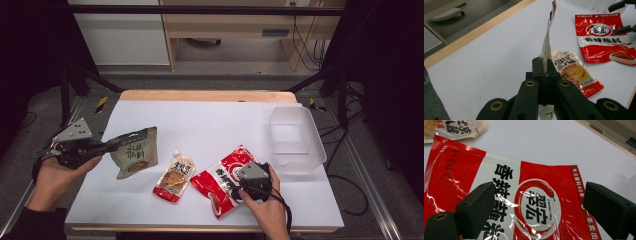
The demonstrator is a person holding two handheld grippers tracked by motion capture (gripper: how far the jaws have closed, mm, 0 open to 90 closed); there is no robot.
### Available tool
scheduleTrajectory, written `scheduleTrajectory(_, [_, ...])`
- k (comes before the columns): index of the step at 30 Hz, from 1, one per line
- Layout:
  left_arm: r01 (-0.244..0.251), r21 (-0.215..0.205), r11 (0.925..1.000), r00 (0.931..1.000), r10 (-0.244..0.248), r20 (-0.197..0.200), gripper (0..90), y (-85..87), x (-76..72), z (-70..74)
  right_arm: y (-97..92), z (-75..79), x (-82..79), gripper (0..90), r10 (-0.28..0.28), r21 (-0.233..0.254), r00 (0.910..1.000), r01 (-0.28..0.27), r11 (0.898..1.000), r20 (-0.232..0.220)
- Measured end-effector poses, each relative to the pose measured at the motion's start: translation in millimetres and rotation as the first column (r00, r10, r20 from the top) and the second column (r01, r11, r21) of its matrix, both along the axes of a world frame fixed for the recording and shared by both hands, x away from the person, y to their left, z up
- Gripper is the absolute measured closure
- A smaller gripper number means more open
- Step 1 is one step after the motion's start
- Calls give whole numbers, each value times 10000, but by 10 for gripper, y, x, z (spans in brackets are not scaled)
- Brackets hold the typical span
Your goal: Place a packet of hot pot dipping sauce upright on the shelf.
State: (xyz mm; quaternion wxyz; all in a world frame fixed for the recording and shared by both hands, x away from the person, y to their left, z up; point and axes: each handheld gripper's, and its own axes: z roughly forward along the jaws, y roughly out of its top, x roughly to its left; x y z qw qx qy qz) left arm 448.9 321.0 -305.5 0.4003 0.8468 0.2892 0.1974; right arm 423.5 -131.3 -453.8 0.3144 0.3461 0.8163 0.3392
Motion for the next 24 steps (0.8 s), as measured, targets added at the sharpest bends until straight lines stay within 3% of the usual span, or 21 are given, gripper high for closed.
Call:
scheduleTrajectory(5, [87,329,9994,9997,-94,213,900,-98,66,124,-6,3,-7,128,-33,20,10000,33,10000,-18])
scheduleTrajectory(15, [112,94,9999,9999,-113,128,900,-121,213,205,-11,-7,-8,150,48,124,9998,-46,9999,-212])
scheduleTrajectory(22, [313,237,9992,9984,-324,456,900,-197,215,281,-15,5,-29,142,241,397,9993,-230,9989,-296])
scheduleTrajectory(24, [216,331,9992,9990,-229,391,900,-225,195,306,-6,10,-36,139,273,376,9991,-260,9990,-330])
